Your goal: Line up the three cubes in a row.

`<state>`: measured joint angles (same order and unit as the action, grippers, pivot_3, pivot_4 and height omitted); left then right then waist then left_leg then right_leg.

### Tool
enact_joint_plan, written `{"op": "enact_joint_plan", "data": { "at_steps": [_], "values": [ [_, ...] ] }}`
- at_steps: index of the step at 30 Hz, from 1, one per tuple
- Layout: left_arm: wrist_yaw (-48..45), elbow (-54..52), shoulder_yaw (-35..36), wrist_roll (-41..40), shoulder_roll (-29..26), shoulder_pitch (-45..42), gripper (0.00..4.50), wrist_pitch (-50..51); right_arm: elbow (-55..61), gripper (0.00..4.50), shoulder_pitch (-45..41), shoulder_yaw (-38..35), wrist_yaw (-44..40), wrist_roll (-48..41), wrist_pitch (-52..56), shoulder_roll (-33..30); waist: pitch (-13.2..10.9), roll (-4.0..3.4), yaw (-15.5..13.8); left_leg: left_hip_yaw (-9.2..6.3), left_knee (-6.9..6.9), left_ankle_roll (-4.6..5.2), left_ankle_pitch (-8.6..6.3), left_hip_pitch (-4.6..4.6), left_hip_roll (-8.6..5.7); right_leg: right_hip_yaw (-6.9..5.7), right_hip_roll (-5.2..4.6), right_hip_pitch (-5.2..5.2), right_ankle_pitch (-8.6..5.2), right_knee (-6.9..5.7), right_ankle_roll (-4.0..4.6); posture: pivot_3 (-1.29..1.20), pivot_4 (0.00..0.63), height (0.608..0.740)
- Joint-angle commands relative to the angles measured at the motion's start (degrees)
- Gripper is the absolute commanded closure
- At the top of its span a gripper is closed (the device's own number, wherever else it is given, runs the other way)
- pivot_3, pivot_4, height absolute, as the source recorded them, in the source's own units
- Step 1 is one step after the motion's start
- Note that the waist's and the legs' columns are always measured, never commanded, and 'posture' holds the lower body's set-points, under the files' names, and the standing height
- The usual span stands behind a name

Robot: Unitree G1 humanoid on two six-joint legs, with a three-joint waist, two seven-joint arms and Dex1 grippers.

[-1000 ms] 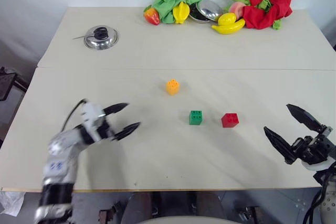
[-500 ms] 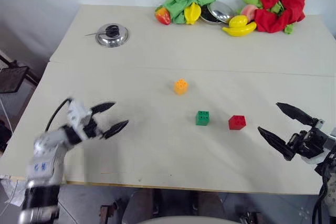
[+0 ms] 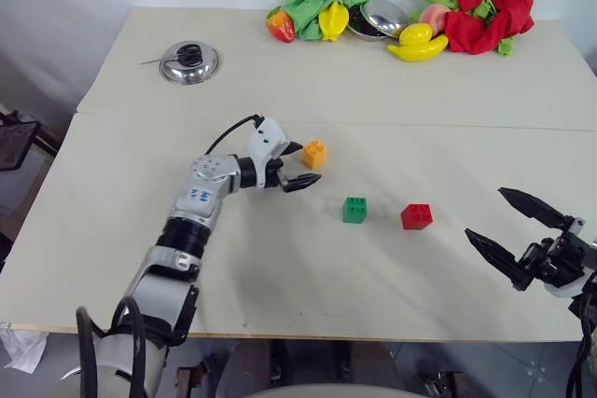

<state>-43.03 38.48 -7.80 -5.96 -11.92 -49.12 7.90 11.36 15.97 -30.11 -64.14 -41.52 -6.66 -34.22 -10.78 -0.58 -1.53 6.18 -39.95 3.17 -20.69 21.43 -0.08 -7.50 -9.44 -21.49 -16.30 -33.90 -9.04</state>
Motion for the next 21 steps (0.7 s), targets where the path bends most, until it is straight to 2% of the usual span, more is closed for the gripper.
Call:
{"op": "enact_joint_plan", "data": {
  "at_steps": [1, 4, 8, 11, 17, 21],
  "values": [
    [2.1, 2.3, 0.7, 1.1, 1.0, -2.5, 0.02, -2.3, 3.3, 0.00, 1.7, -2.5, 1.2, -0.7, -1.0, 1.0, 0.0, 0.02, 0.0, -0.01, -0.02, 0.01, 0.00, 0.01, -0.01, 0.01, -0.01, 0.00, 0.01, 0.00, -0.02, 0.00, 0.150, 0.740],
    [2.1, 4.0, 1.7, 0.3, 1.9, -3.1, 0.02, -2.8, 4.3, 0.00, 2.7, -2.5, 2.2, -0.5, -1.4, 2.1, 0.0, 0.01, 0.0, 0.00, -0.02, 0.01, 0.00, 0.00, 0.00, 0.01, -0.02, 0.00, 0.02, 0.01, -0.04, 0.00, 0.150, 0.740],
    [-0.1, 4.2, 1.7, 0.2, 1.7, -3.2, 0.83, -2.9, 5.1, 0.00, 3.5, -2.0, 3.1, -0.1, -2.1, 3.2, 0.0, 0.02, 0.1, 0.00, -0.04, 0.01, 0.00, 0.00, 0.00, 0.03, -0.02, 0.00, 0.02, 0.01, -0.04, 0.00, 0.150, 0.740],
    [-3.3, 3.2, 2.2, -0.6, 0.1, -2.7, 1.24, -3.1, 5.3, 0.00, 3.7, -1.8, 3.3, 0.2, -2.5, 3.6, 0.0, 0.02, 0.1, -0.01, -0.04, 0.01, 0.00, 0.00, 0.01, 0.01, -0.02, 0.00, 0.02, 0.00, -0.03, 0.00, 0.150, 0.740],
    [-13.0, 6.6, 4.8, -3.0, -4.5, -2.5, 3.05, -7.4, 4.5, 0.00, 3.7, -2.1, 2.8, 0.0, -2.7, 3.2, 0.0, 0.01, 0.2, 0.00, -0.04, 0.01, 0.00, 0.00, 0.02, 0.01, -0.02, -0.02, 0.02, -0.01, -0.03, 0.00, 0.150, 0.740],
    [-12.7, 9.8, 5.0, -1.6, -5.2, -3.6, 3.05, -11.0, 4.4, 0.00, 3.8, -2.0, 2.6, 0.0, -2.7, 3.2, 0.0, 0.01, 0.0, -0.02, -0.05, 0.01, 0.00, 0.00, 0.00, 0.01, -0.02, -0.01, 0.02, -0.02, -0.03, 0.00, 0.150, 0.740]
  ]
}}
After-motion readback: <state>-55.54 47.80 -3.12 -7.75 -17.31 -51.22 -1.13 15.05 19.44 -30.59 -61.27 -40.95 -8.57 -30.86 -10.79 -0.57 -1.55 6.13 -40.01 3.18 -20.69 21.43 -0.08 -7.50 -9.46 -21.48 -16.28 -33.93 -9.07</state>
